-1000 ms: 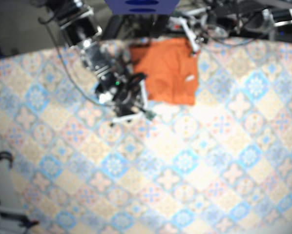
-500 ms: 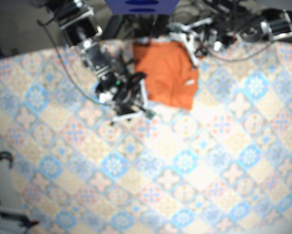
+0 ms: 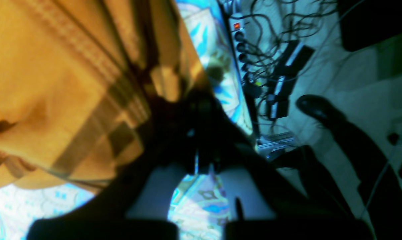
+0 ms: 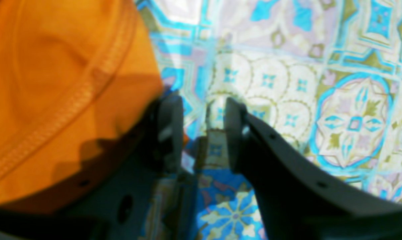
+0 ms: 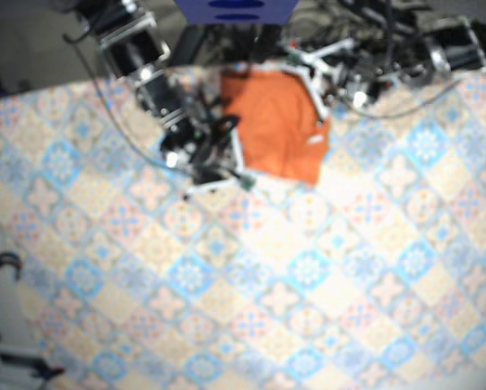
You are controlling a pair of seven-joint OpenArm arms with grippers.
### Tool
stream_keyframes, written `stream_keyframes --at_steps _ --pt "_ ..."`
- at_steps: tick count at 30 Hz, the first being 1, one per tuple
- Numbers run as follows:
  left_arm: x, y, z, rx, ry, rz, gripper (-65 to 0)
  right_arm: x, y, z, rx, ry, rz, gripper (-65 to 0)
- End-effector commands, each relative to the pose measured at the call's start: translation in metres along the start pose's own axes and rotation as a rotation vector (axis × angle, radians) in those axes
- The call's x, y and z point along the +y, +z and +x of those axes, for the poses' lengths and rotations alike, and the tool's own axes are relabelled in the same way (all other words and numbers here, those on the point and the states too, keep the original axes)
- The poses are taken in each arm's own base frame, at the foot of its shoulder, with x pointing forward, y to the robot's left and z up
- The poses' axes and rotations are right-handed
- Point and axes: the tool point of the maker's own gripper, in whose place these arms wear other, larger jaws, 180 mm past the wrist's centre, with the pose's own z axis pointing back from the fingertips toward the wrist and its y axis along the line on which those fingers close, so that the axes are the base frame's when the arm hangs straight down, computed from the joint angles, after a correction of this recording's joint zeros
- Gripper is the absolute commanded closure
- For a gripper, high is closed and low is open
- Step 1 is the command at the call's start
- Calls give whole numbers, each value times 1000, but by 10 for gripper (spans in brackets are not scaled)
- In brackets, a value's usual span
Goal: Fold the T-shirt properly
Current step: 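Open both grippers and raise them away from the folded shirt, then grasp opposite edges of the orange bundle with both grippers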
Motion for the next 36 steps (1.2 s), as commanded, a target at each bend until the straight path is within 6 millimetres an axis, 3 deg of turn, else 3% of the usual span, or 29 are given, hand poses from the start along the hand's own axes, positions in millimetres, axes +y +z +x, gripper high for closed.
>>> stream_keyframes --at_steps 1,9,17,27,36 --pt "40 3 -28 120 17 154 0 -8 3 13 -35 4 -17 -211" --pt "74 4 -48 173 40 200 0 -13 4 2 -10 11 -25 -211" --pt "100 15 -48 127 108 210 0 -14 4 -3 -1 17 -27 -211" --pt "104 18 -50 139 104 223 0 -14 4 -3 -1 17 -27 -211" --pt "125 31 -59 144 134 278 0 -14 4 -3 -1 17 -27 -211"
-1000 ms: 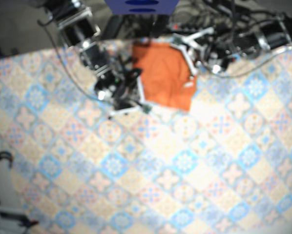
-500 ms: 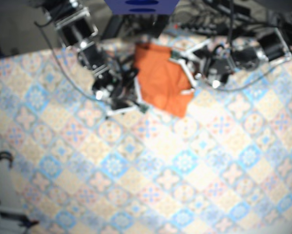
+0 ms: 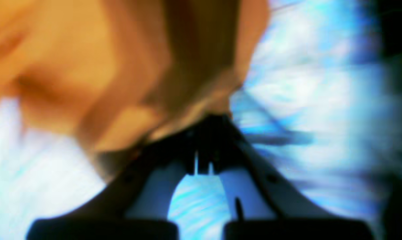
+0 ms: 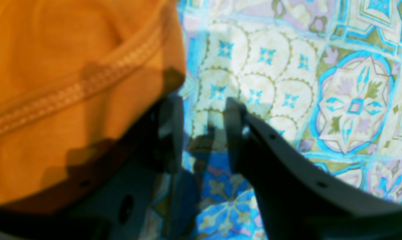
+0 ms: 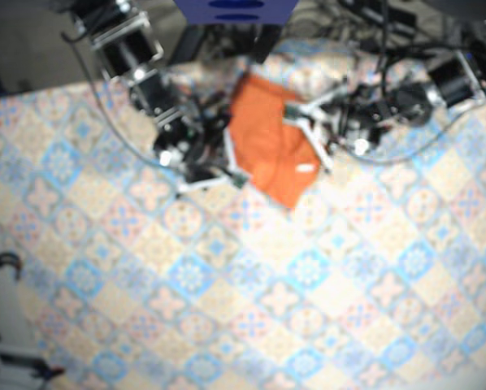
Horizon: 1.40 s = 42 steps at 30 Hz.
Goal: Fold the T-shirt properly
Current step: 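Grasp opposite edges of the orange bundle with both grippers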
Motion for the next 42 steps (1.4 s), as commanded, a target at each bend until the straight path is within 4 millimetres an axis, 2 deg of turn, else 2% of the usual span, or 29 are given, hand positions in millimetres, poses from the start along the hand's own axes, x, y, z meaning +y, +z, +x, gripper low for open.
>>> stream_keyframes --at_steps 1,15,22,25,29,32,42 --pt "23 9 -10 8 16 46 0 -8 3 11 -30 6 -19 -211" --pt "31 11 -15 15 31 63 0 -4 2 8 -25 3 -10 -211" --pt "60 14 -29 49 48 107 0 6 2 2 -17 -3 7 -211" --pt "64 12 -34 61 58 109 0 8 2 3 -18 -4 9 -211" --pt "73 11 -29 53 70 122 0 17 2 1 -15 7 24 -211" --pt "77 9 -32 61 86 123 0 22 1 4 -16 24 34 -210" --pt "89 0 -9 33 96 128 0 27 1 6 -19 34 43 -208"
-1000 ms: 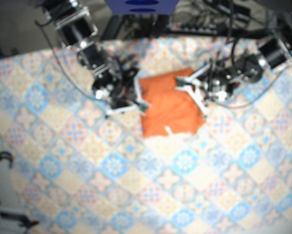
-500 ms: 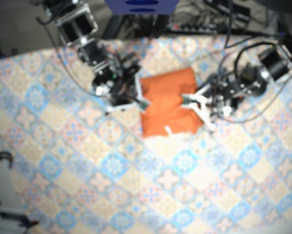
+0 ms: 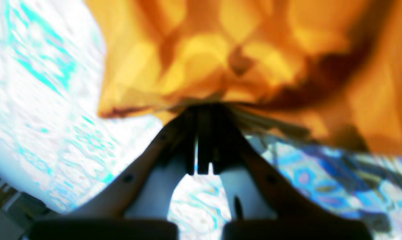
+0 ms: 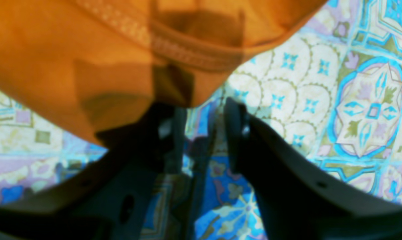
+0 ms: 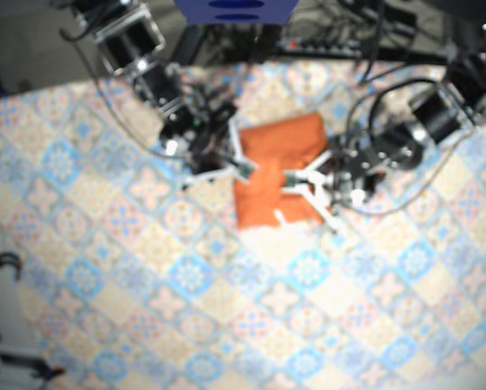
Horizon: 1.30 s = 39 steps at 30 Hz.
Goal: Fold the T-shirt properly
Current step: 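Grasp opposite edges of the orange bundle with both grippers, then pull the bundle edges outward with both grippers to square it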
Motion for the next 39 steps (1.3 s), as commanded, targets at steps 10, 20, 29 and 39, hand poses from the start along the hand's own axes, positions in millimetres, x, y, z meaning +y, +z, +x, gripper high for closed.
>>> stream_keyframes --at_steps 10,20,29,39 --pt "20 8 -13 22 24 46 0 2 1 7 -17 3 13 -207" --pt "26 32 -51 33 130 58 0 0 2 7 -19 0 9 -207" --pt "-5 8 -50 33 183 -34 0 0 2 7 -20 0 8 -207" --pt "-20 -14 -57 51 239 -91 0 1 2 8 -20 1 10 -207"
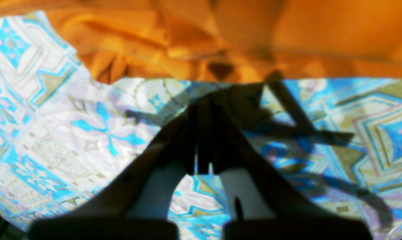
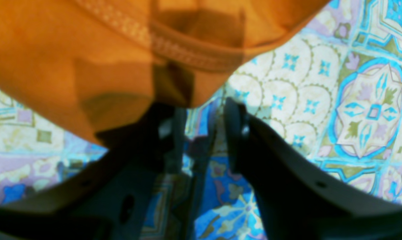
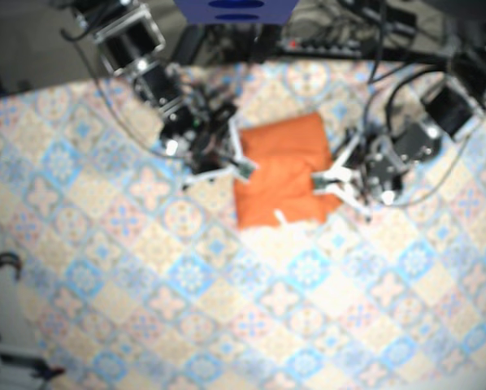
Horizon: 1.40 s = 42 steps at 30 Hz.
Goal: Fold the T-shirt properly
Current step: 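Pull the bundle edges outward with both grippers to square it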
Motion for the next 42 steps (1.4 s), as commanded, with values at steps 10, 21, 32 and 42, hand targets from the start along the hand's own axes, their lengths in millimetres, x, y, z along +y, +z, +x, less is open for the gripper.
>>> stream_keyframes --at_steps 10,21,32,42 --pt "25 1 12 -29 26 42 0 1 2 7 -18 2 10 -207" --pt "32 -1 53 -88 22 48 0 7 1 3 -12 -4 21 -207" --pt "27 0 81 -132 12 39 0 7 1 3 -12 -4 21 -207" --pt "41 6 84 -138 14 68 0 7 1 3 -12 -3 21 -207"
